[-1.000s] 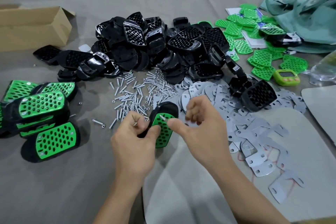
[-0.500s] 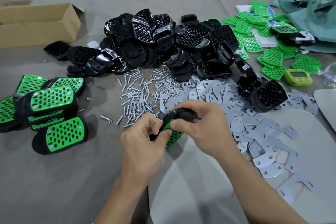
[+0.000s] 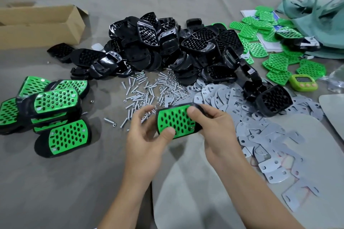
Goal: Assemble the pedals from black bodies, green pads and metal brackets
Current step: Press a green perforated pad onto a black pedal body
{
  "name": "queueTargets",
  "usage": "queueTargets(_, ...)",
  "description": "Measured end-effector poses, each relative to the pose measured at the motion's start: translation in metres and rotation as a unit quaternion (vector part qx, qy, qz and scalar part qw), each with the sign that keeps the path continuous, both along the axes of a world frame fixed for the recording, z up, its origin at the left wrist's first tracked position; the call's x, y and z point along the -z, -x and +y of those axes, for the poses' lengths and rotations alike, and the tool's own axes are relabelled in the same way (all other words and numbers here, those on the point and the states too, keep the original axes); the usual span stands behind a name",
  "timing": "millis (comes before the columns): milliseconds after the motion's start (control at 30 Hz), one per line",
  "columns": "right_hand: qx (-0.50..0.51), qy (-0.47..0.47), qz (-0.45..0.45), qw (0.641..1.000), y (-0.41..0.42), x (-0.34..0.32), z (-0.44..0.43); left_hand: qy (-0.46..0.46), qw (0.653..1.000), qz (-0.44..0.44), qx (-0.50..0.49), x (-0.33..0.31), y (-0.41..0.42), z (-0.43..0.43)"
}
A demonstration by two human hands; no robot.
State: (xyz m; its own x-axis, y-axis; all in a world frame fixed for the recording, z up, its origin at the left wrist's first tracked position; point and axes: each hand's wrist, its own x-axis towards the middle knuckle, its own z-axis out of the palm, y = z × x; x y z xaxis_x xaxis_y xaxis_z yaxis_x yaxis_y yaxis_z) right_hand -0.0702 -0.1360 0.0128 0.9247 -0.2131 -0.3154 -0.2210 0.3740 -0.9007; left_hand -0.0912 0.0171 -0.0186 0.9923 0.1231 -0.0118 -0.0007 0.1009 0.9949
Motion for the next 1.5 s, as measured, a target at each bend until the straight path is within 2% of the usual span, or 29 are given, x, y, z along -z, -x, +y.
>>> queueTargets(67,0.011,-0.021,0.017,1.0,-0.002,0.0,0.003,0.064,0.996,0.054,0.006,-0.002,0.002,-0.002)
queueTargets(133,-0.012,0.015,0.028,0.999,-0.004,-0.001,0.006,0.092,0.992,0.085,-0.007,-0.003,0.002,-0.003)
queueTargets(200,-0.082,0.105,0.02,0.991,-0.006,-0.004,0.005,0.119,0.986,0.107,-0.04,-0.005,0.001,0.002)
queueTargets(300,-0.149,0.263,-0.013,0.953,-0.02,-0.009,-0.007,0.144,0.977,0.136,-0.078,-0.008,-0.003,0.02)
queueTargets(400,-0.118,0.472,-0.039,0.873,-0.048,-0.015,-0.018,0.155,0.969,0.166,-0.094,-0.007,-0.007,0.04)
queueTargets(500,-0.18,0.581,-0.053,0.792,-0.081,-0.018,-0.013,0.169,0.963,0.188,-0.095,-0.01,-0.008,0.046)
queueTargets(600,-0.244,0.682,-0.081,0.684,-0.107,-0.012,0.002,0.166,0.966,0.185,-0.066,-0.012,-0.009,0.043)
queueTargets(633,-0.263,0.696,-0.081,0.663,-0.114,-0.01,0.006,0.166,0.966,0.19,-0.059,-0.014,-0.008,0.039)
queueTargets(733,-0.318,0.704,-0.07,0.631,-0.129,-0.006,0.014,0.165,0.963,0.203,-0.063,-0.008,-0.008,0.028)
queueTargets(833,-0.318,0.733,-0.094,0.594,-0.138,-0.002,0.019,0.097,0.976,0.188,-0.06,-0.006,-0.008,0.016)
queueTargets(900,-0.297,0.727,-0.105,0.61,-0.136,-0.002,0.019,0.058,0.981,0.174,-0.06,-0.007,-0.01,0.011)
queueTargets(933,-0.286,0.709,-0.101,0.637,-0.133,-0.003,0.017,0.038,0.983,0.17,-0.064,-0.007,-0.011,0.01)
queueTargets(1033,-0.236,0.577,-0.081,0.778,-0.113,-0.011,0.005,-0.011,0.984,0.157,-0.079,-0.007,-0.015,0.007)
queueTargets(1100,-0.227,0.384,-0.052,0.893,-0.091,-0.018,0.001,-0.034,0.985,0.151,-0.081,-0.006,-0.016,0.004)
queueTargets(1133,-0.228,0.29,-0.037,0.929,-0.08,-0.02,-0.001,-0.042,0.984,0.15,-0.081,-0.007,-0.017,0.002)
queueTargets(1167,-0.226,0.243,-0.033,0.943,-0.069,-0.02,-0.003,-0.058,0.984,0.147,-0.078,-0.006,-0.018,0.001)
queueTargets(1200,-0.225,0.237,-0.036,0.944,-0.059,-0.018,-0.005,-0.073,0.984,0.145,-0.074,-0.007,-0.018,-0.001)
queueTargets(1300,-0.218,0.309,-0.048,0.925,-0.035,-0.015,-0.015,-0.11,0.984,0.125,-0.06,-0.007,-0.022,-0.005)
queueTargets(1333,-0.208,0.3,-0.051,0.93,-0.028,-0.014,-0.019,-0.122,0.984,0.116,-0.058,-0.007,-0.023,-0.008)
queueTargets(1433,-0.147,0.142,-0.044,0.978,-0.011,-0.016,-0.021,-0.156,0.983,0.08,-0.046,-0.008,-0.026,-0.014)
queueTargets(1500,-0.117,0.132,-0.039,0.984,-0.002,-0.013,-0.022,-0.176,0.982,0.054,-0.04,-0.007,-0.026,-0.017)
